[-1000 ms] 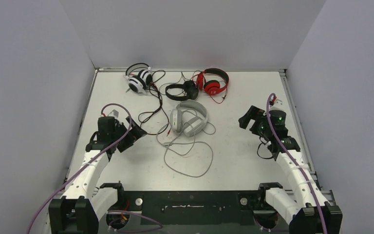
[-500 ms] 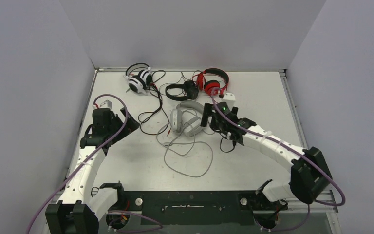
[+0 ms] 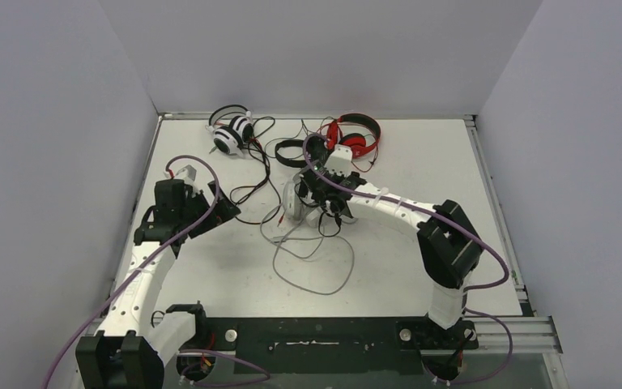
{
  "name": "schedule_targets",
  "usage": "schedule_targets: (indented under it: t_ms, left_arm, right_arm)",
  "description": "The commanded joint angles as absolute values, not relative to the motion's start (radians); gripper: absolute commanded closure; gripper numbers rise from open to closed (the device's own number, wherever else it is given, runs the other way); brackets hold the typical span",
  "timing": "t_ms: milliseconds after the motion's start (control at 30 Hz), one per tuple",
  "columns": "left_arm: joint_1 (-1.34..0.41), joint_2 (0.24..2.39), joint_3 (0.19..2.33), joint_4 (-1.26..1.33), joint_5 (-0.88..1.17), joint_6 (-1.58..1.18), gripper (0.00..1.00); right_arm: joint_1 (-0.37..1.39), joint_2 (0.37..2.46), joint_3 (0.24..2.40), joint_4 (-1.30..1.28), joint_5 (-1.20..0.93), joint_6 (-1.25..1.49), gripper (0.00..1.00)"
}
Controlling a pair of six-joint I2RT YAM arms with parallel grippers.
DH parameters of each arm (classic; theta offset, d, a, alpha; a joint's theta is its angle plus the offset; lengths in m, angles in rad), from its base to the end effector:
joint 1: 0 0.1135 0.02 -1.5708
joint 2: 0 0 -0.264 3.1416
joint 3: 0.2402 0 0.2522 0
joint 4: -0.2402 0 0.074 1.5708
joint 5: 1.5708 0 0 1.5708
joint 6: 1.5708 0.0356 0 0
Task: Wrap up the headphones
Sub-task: Move the headphones to the center of the board.
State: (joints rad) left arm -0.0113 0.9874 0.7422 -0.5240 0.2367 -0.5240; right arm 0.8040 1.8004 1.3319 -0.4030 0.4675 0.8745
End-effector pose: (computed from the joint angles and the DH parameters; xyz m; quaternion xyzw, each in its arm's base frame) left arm 0.2047 -0.0107 0.2570 -0.1873 0.8961 -0.2073 0.3449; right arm 0.2848 0.2725 0.2325 0.1115 0.9106 0.1026 0.3846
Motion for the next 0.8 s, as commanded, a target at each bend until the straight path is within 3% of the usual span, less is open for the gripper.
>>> schedule_targets:
  t_ms: [0, 267, 433, 567, 767]
  left_arm:
    - [-0.005, 0.93, 0.752, -0.435, 0.334, -0.493, 0.03]
    - [-0.005, 0.938, 0.741, -0.414, 0.354, -0.498, 0.03]
    - [-0.017, 0.955, 0.733, -0.402, 0.348, -0.51, 0.03]
    - [-0.032, 0.966, 0.72, -0.379, 0.358, -0.522, 0.03]
    - [-0.079, 0.985, 0.702, -0.346, 0.371, -0.528, 0.03]
  right_arm:
    - [0.8, 1.858, 1.414, -0.507, 0.566, 0.959, 0.0]
    - [0.817, 1.83, 1.305, -0.499, 0.419, 1.032, 0.0]
    - [0.944, 1.741, 1.215, -0.407, 0.321, 1.091, 0.0]
    - [1.018, 1.721, 1.255, -0.325, 0.22, 0.996, 0.0]
    - [0.955, 1.64, 1.276, -0.309, 0.151, 0.808, 0.0]
